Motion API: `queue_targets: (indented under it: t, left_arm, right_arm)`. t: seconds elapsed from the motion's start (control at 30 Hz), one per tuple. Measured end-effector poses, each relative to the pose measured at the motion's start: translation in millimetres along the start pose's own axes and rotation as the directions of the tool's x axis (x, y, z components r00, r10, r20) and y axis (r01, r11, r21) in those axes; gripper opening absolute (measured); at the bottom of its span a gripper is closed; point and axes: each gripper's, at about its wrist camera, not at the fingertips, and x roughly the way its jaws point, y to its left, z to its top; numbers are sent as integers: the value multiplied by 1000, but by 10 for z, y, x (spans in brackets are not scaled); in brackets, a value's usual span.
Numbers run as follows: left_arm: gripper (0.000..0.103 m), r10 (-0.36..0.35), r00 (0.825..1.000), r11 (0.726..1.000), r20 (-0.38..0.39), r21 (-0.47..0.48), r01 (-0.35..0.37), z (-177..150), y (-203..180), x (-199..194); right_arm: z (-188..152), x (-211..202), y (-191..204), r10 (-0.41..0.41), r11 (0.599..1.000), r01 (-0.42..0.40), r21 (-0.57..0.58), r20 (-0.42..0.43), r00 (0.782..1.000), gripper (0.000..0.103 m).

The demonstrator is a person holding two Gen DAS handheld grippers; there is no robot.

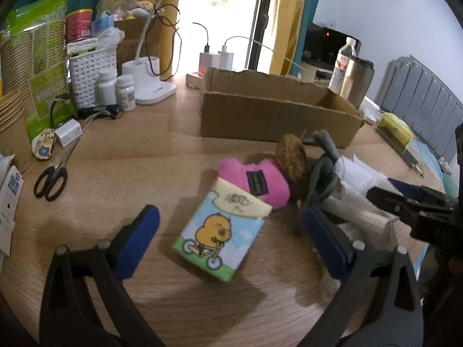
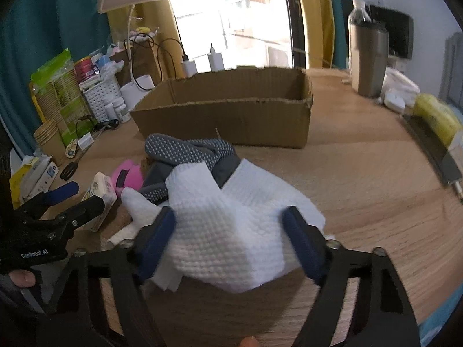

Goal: Organize soft objects
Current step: 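Grasp the yellow-duck tissue pack with the left gripper while the right gripper grasps the white wipes, then carry the tissue pack with the left gripper while the right gripper carries the wipes to the box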

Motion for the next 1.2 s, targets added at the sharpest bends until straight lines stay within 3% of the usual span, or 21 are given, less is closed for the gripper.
queue_targets:
  t: [0.17,0.3,0.37,0.77,0.9,0.97,1.2]
  left_arm:
    - [80,2,999,1000,-37,14,-1,-23,-45,64]
    - [59,-2,999,1000,-45,13,3,-39,-55,62]
    - [58,-13,999,1000,-48,3,13,-39,-48,56]
    - [55,-53,999,999,-11,-8,53,32,-83,-114]
    - [55,-58,998,998,7,-8,58,81,-94,-176]
    - [55,-62,998,998,16,-5,62,107,-106,-208]
    - [55,-73,997,997,32,8,72,173,-167,-269]
  right_arm:
    - [-25,37,-46,11,1000,-11,13,-30,999,46]
    - [-40,12,-65,17,1000,-17,-3,-31,999,28]
    - [-43,-12,-70,19,1000,-19,-13,-21,1000,20]
    - [71,-270,-46,37,997,-33,-63,66,997,18]
    - [108,-337,-115,38,998,-35,-43,84,996,18]
    - [130,-356,-154,34,999,-31,-31,93,995,24]
    - [147,-372,-368,34,998,-39,39,108,994,19]
